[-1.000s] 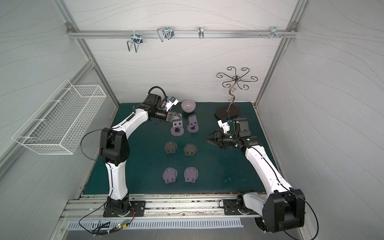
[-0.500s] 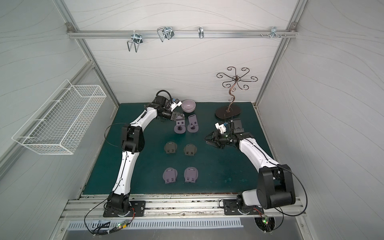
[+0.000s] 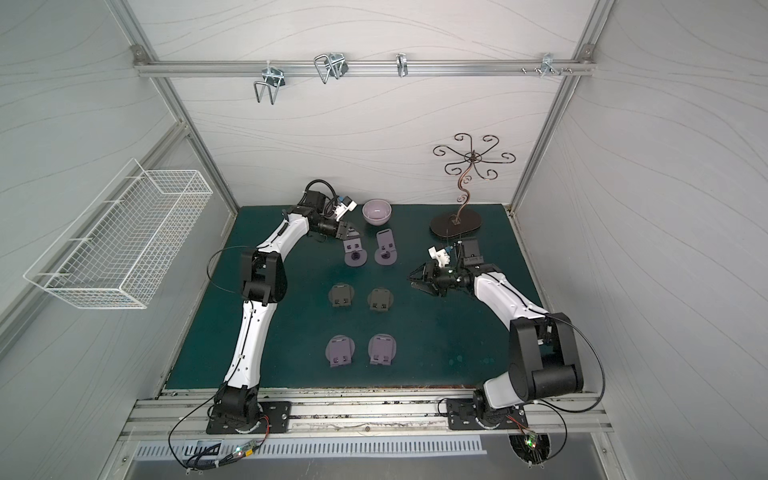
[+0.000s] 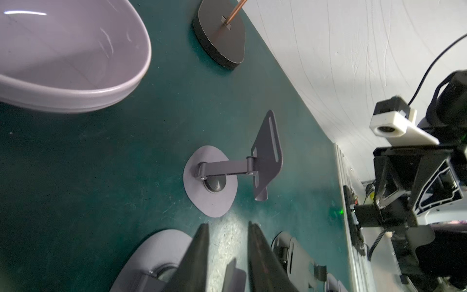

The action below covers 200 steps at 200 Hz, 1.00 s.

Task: Open the phone stand
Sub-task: Place the phone stand at the center of the board.

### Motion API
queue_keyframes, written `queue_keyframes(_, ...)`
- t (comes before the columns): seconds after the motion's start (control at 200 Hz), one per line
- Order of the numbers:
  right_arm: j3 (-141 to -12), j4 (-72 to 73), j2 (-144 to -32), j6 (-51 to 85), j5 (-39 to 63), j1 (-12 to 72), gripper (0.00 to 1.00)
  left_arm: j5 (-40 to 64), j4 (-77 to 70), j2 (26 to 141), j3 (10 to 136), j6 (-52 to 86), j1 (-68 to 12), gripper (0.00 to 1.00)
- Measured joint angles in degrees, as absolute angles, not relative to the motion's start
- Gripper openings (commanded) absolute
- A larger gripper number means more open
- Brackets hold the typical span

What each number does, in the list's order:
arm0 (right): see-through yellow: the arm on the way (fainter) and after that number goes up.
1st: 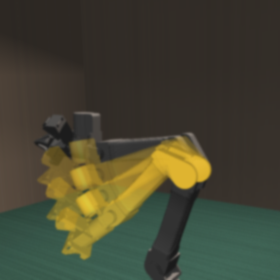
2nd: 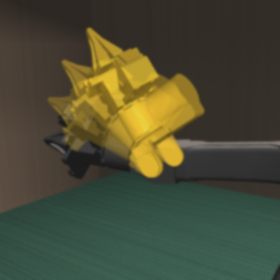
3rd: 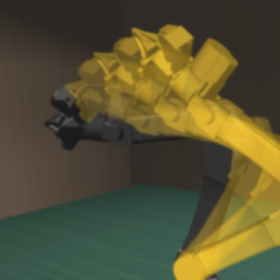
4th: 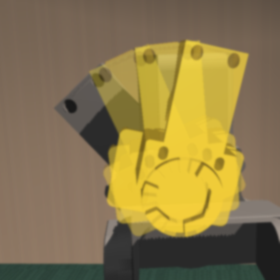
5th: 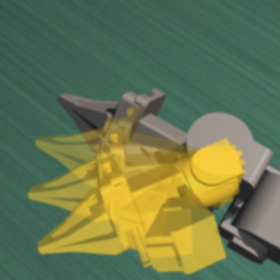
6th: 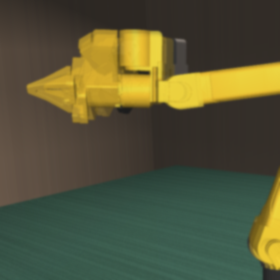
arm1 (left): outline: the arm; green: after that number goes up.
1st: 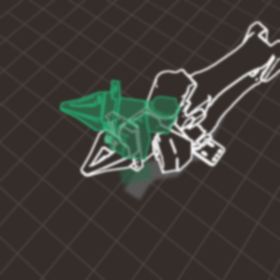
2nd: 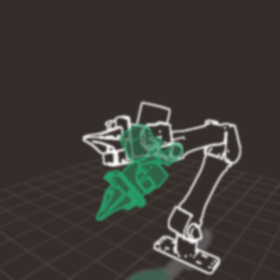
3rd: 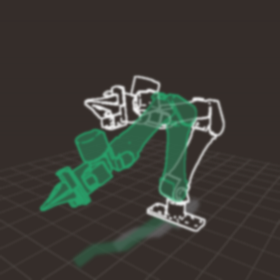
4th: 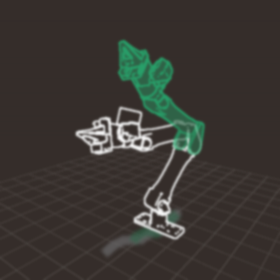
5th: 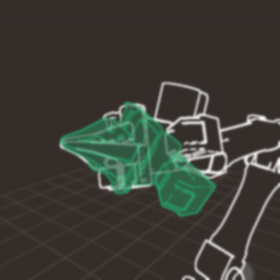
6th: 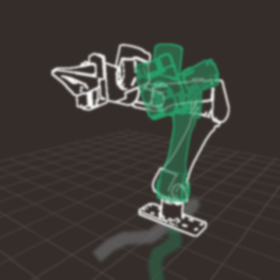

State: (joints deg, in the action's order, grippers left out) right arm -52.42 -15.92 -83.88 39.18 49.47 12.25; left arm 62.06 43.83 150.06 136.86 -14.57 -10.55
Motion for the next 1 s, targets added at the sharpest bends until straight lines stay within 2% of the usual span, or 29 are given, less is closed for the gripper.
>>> queue_keyframes(0.16, -52.42, -15.42, -83.88, 39.35, 49.54, 12.29, 0.39, 60.18, 40.51, 149.38, 134.21, -11.51, -10.17, 0.45)
queue_keyframes(0.37, -52.42, -15.18, -82.46, 39.68, 49.71, 12.29, 0.4, 54.57, 28.38, 141.03, 118.56, -3.11, -9.34, 0.55)
queue_keyframes(0.525, -52.38, -15.2, -77.95, 39.9, 50.02, 12.29, 0.41, 48.14, 24.97, 136.05, 118.08, 0.67, -7.94, 0.63)
queue_keyframes(0.55, -52.29, -15.18, -77.17, 40.05, 50.02, 12.29, 0.41, 47.07, 24.93, 135.28, 118.17, 0.82, -7.86, 0.68)
queue_keyframes(0.635, -51.83, -15.38, -74.3, 40.18, 50.15, 12.29, 0.41, 43.83, 24.97, 132.62, 118.19, 1.5, -7.35, 0.74)
queue_keyframes(0.765, -51.2, -16.29, -70.61, 40.51, 50.17, 12.29, 0.41, 37.56, 23.29, 127.87, 113.25, 3.55, -7.2, 0.72)
queue_keyframes(0.85, -51.22, -17.69, -67.94, 40.49, 49.89, 12.29, 0.41, 34.22, 20.36, 121.47, 102.39, 6.96, -7.4, 0.67)
queue_keyframes(1.0, -51.31, -20.21, -62.94, 40.25, 49.52, 12.12, 0.4, 31.94, 20.84, 108.88, 85.17, 11.51, -10.72, 0.67)
